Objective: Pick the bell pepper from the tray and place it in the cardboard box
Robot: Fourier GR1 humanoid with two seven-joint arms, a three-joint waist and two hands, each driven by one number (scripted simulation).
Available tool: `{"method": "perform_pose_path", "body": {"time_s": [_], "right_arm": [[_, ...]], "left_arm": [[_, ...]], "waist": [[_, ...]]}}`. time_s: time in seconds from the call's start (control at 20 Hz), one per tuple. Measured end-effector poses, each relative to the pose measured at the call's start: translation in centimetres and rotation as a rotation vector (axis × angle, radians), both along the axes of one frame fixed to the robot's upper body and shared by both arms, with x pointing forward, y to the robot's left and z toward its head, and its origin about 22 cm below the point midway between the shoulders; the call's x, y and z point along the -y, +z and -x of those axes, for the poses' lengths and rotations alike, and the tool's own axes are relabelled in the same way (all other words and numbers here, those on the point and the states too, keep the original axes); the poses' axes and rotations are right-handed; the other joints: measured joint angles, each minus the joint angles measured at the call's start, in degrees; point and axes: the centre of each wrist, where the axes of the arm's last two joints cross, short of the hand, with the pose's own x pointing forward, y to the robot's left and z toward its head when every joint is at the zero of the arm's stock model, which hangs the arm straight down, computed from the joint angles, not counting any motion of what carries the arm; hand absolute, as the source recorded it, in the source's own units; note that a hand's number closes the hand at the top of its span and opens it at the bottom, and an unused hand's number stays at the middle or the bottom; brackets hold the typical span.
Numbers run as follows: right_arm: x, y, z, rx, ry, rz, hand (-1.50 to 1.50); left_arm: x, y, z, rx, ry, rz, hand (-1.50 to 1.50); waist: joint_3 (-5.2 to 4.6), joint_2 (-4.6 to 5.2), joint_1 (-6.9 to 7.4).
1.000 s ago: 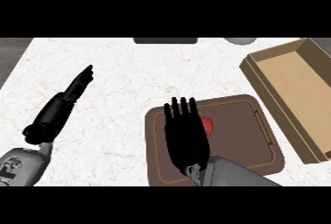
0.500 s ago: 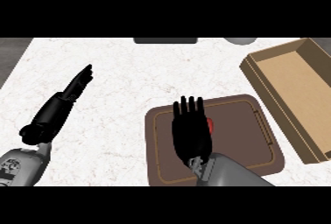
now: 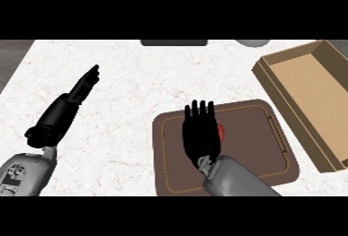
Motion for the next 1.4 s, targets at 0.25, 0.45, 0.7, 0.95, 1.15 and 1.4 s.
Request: {"method": "perform_pose_path", "body": {"time_s": [0.25, 0.45, 0.7, 0.95, 1.15, 1.4], "right_arm": [[1.3, -0.6, -0.4, 0.016, -0.039, 0.025, -1.5], [2.6, -1.5, -0.9, 0.026, -0.054, 0.036, -1.5], [2.7, -2.9, -1.8, -0.002, -0.058, 0.023, 1.5], [3.0, -3.5, -1.9, 0.004, 0.043, 0.024, 1.5], [3.2, -4.2, -2.2, 0.066, 0.12, 0.022, 1.5], [2.8, -3.8, -2.8, 0.135, 0.197, 0.028, 1.5]], "left_arm": [[-0.4, -0.4, 0.7, 0.0, 0.005, -0.001, 0.0], [0.1, -0.3, 0.5, 0.001, 0.007, 0.004, 0.0], [-0.1, -0.5, 0.2, -0.001, 0.005, 0.004, 0.0], [-0.4, -0.5, 0.0, -0.003, 0.0, 0.004, 0.0], [-0.5, -0.6, 0.1, -0.004, -0.001, 0.007, 0.0], [-0.4, -1.0, 0.3, -0.007, 0.002, 0.005, 0.0]], "waist": [[-0.01, -0.03, -0.01], [0.01, -0.01, -0.06], [-0.01, 0.01, -0.03], [-0.02, -0.02, 0.07], [-0.07, -0.17, 0.16], [-0.05, -0.1, 0.13]]}}
